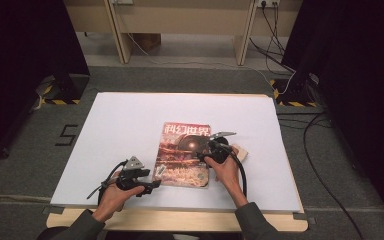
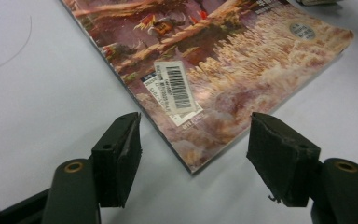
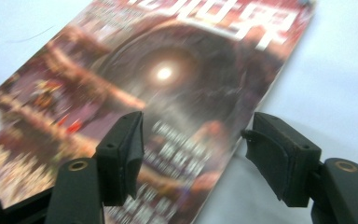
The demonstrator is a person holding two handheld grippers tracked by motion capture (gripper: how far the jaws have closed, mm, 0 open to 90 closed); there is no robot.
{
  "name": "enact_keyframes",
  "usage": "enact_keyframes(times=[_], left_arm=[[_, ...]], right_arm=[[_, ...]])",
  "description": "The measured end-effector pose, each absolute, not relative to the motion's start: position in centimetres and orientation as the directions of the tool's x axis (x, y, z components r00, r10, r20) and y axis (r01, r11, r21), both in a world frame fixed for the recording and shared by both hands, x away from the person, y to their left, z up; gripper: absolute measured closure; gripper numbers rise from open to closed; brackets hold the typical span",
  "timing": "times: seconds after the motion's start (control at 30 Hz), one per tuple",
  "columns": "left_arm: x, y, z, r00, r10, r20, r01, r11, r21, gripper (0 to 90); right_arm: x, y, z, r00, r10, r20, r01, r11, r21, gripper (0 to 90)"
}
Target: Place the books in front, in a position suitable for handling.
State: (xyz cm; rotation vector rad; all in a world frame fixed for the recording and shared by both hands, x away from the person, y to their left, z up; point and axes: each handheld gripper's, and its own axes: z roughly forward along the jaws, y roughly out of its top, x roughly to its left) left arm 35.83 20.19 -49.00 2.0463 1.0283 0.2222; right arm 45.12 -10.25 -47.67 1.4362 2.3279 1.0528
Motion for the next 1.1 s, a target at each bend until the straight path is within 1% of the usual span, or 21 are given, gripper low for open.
enact_keyframes(times=[0.07, 0.17, 0.2, 0.23, 0.27, 0.3, 0.57, 0.8, 0.97, 1.03, 1.1], left_arm=[[36.0, 20.2, -49.1, 0.654, 0.726, -0.21, 0.598, -0.326, 0.732, 36.6], [35.7, 19.7, -49.2, 0.674, 0.706, -0.217, 0.592, -0.341, 0.73, 37.8], [35.6, 19.5, -49.2, 0.677, 0.705, -0.211, 0.589, -0.347, 0.729, 37.6], [35.5, 19.3, -49.1, 0.681, 0.707, -0.193, 0.582, -0.362, 0.728, 34.4], [35.5, 19.2, -49.1, 0.683, 0.707, -0.183, 0.579, -0.372, 0.726, 34.4], [35.5, 19.1, -49.1, 0.682, 0.708, -0.184, 0.581, -0.37, 0.725, 34.5], [34.9, 18.5, -49.0, 0.694, 0.699, -0.171, 0.57, -0.388, 0.725, 34.5], [34.8, 18.3, -49.1, 0.702, 0.685, -0.194, 0.571, -0.379, 0.728, 33.5], [34.5, 17.9, -49.2, 0.715, 0.676, -0.179, 0.556, -0.394, 0.732, 29.8], [34.6, 18.1, -49.2, 0.706, 0.679, -0.203, 0.57, -0.374, 0.731, 29.2], [34.6, 18.3, -49.0, 0.698, 0.685, -0.21, 0.565, -0.345, 0.75, 30.0]], right_arm=[[44.9, -10.1, -47.8, -0.508, 0.838, 0.199, 0.707, 0.274, 0.652, 36.6], [44.9, -9.9, -48.0, -0.51, 0.843, 0.171, 0.701, 0.292, 0.65, 36.2], [44.9, -9.7, -48.1, -0.508, 0.844, 0.172, 0.702, 0.29, 0.65, 35.0], [44.8, -9.6, -48.1, -0.517, 0.842, 0.152, 0.693, 0.307, 0.653, 34.9], [44.8, -9.6, -48.1, -0.517, 0.842, 0.152, 0.693, 0.307, 0.653, 34.9], [44.9, -9.6, -48.2, -0.528, 0.839, 0.13, 0.679, 0.325, 0.658, 36.3], [45.2, -9.3, -48.2, -0.53, 0.843, 0.099, 0.666, 0.341, 0.663, 35.9], [45.6, -9.4, -48.3, -0.537, 0.838, 0.099, 0.662, 0.345, 0.665, 35.9], [45.7, -9.5, -48.3, -0.538, 0.837, 0.105, 0.661, 0.341, 0.668, 36.8], [45.7, -9.7, -48.2, -0.529, 0.841, 0.114, 0.663, 0.326, 0.674, 39.4], [45.7, -9.8, -48.1, -0.53, 0.84, 0.118, 0.655, 0.317, 0.686, 39.7]])
